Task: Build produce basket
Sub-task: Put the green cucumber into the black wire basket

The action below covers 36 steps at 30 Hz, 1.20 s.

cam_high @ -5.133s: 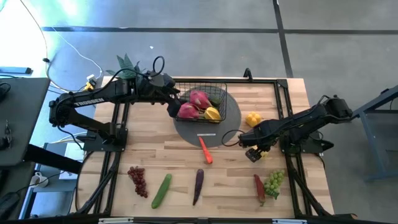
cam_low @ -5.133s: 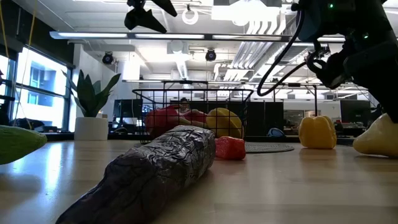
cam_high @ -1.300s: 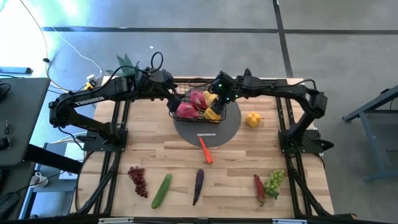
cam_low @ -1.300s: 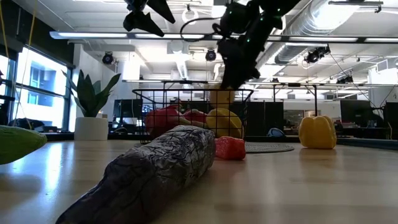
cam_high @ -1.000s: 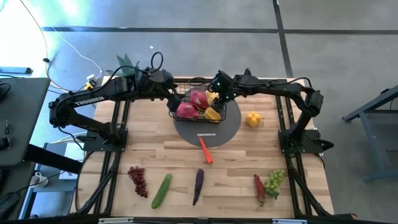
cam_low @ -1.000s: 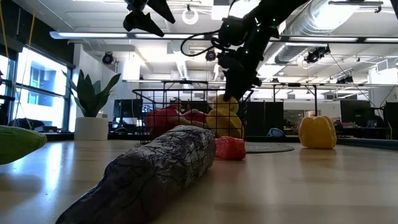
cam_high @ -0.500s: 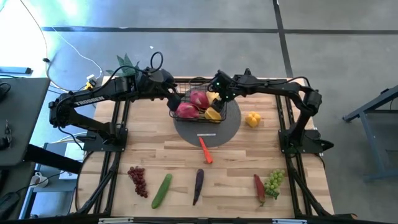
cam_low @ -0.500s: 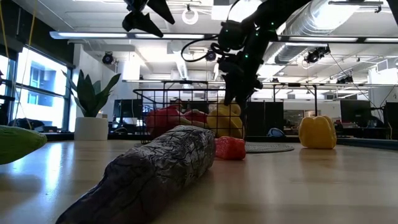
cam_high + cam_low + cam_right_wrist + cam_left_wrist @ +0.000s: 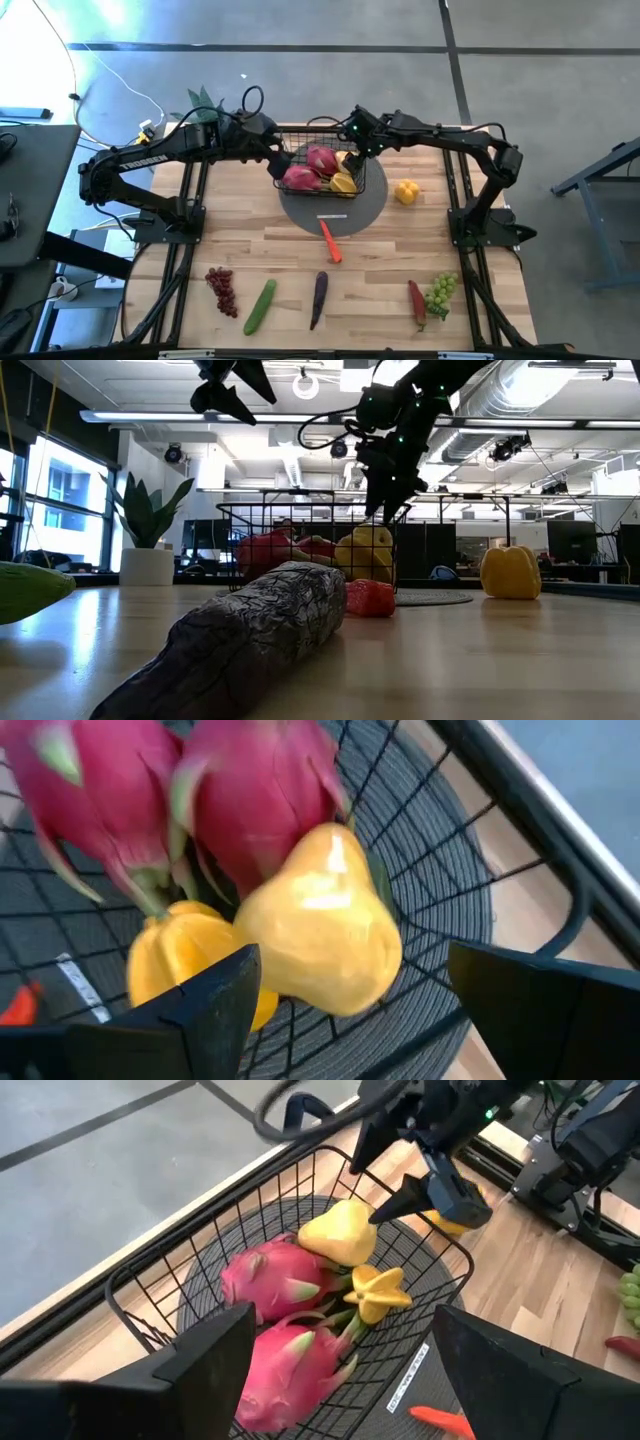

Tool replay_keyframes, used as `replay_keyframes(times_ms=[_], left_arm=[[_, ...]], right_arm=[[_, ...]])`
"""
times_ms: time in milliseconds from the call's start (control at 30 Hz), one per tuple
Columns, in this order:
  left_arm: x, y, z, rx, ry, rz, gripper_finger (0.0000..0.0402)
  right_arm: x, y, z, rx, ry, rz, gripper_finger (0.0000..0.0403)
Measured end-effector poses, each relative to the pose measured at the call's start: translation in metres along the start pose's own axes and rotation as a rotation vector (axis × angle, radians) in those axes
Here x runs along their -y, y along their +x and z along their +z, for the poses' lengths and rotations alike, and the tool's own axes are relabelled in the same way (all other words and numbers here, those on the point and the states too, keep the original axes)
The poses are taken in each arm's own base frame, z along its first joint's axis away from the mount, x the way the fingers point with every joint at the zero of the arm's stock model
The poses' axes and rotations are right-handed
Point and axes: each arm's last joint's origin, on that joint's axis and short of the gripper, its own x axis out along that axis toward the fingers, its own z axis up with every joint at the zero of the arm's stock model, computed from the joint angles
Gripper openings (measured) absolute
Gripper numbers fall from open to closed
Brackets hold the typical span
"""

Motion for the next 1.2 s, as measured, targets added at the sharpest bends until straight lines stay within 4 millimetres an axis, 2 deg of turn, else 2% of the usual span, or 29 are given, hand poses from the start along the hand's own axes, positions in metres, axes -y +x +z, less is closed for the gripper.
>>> replay_keyframes(times_ms=[200,367,500,733,900,1200], left_arm=[[0.001,-0.005,-0.005,-0.044,-0.039,-0.023,0.0294],[0.007,-0.012,-0.015,-0.111,-0.086,-0.030,0.0294],[0.017,-0.020,-0.025,-0.165,-0.112,-0.048,0.0294],[0.046,-0.034,-0.052,-0.292,-0.105,-0.100,0.0294],[0.068,-0.045,-0.073,-0.332,-0.099,-0.121,0.0294],[0.094,-0.065,-0.104,-0.387,-0.102,-0.128,0.0294]], right_arm=[[-0.004,-0.026,0.017,0.032,-0.010,0.009,0.0303],[-0.014,-0.040,0.020,0.017,-0.036,0.023,0.0303],[-0.021,-0.044,0.016,-0.030,-0.021,0.025,0.0303],[-0.041,-0.048,0.005,-0.106,0.008,0.034,0.0303],[-0.064,-0.052,-0.004,-0.131,0.004,0.052,0.0303],[-0.104,-0.060,-0.025,-0.180,-0.027,0.083,0.0303]])
